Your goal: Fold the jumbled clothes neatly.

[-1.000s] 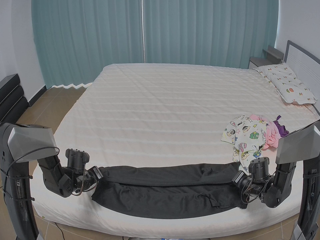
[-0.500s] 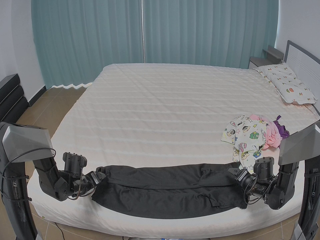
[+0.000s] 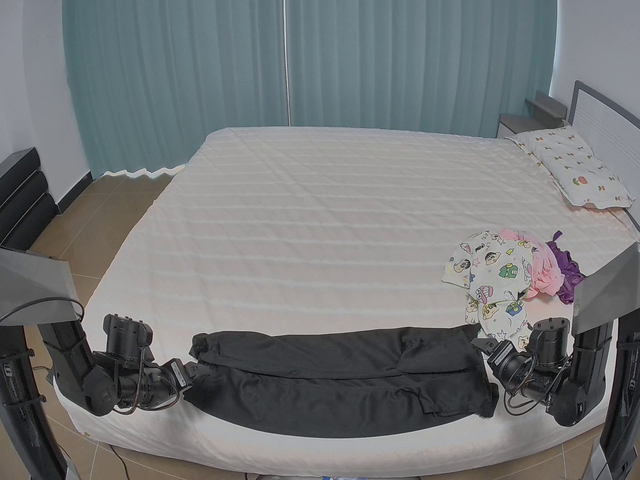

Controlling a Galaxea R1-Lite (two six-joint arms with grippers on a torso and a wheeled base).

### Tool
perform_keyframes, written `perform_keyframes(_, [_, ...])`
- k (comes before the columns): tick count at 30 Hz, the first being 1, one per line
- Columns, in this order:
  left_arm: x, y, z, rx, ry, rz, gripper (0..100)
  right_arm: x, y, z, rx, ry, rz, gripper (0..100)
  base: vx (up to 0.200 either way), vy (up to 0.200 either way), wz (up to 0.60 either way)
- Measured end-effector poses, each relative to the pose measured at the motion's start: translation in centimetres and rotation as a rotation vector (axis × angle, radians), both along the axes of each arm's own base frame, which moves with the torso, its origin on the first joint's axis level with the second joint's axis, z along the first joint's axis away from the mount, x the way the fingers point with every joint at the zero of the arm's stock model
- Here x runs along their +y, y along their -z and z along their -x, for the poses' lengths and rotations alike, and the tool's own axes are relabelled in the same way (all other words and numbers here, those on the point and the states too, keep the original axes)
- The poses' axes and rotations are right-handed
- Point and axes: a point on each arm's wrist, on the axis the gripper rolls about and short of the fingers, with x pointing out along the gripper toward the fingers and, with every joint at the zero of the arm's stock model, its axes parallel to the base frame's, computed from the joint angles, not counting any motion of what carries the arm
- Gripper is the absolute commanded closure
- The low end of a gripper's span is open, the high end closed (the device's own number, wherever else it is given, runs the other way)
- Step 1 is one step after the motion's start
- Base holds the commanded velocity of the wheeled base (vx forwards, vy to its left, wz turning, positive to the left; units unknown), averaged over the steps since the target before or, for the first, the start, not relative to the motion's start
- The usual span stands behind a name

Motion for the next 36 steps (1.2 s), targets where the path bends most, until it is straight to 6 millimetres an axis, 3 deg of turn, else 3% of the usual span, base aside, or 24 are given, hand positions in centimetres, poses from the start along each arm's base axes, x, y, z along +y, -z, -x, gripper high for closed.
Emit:
perform_keyframes(10, [-0.6,1.5,0.0,0.029,0.057,-0.069,0,-0.1,-0.1,0.3,0.008,0.013,-0.015,0,0.0,0.0,0.0])
perform_keyframes(11, [-0.7,1.6,-0.1,0.029,0.054,-0.078,100,-0.1,-0.1,0.3,0.008,0.013,-0.015,0,0.0,0.0,0.0])
perform_keyframes(21, [-1.6,2.8,-0.9,0.037,0.013,-0.192,100,-0.1,-0.1,0.3,0.01,0.015,-0.015,0,0.0,0.0,0.0])
perform_keyframes(36, [-0.5,2.9,2.7,0.137,-0.033,-0.274,100,0.0,0.0,0.8,0.026,0.004,-0.011,0,0.0,0.0,0.0])
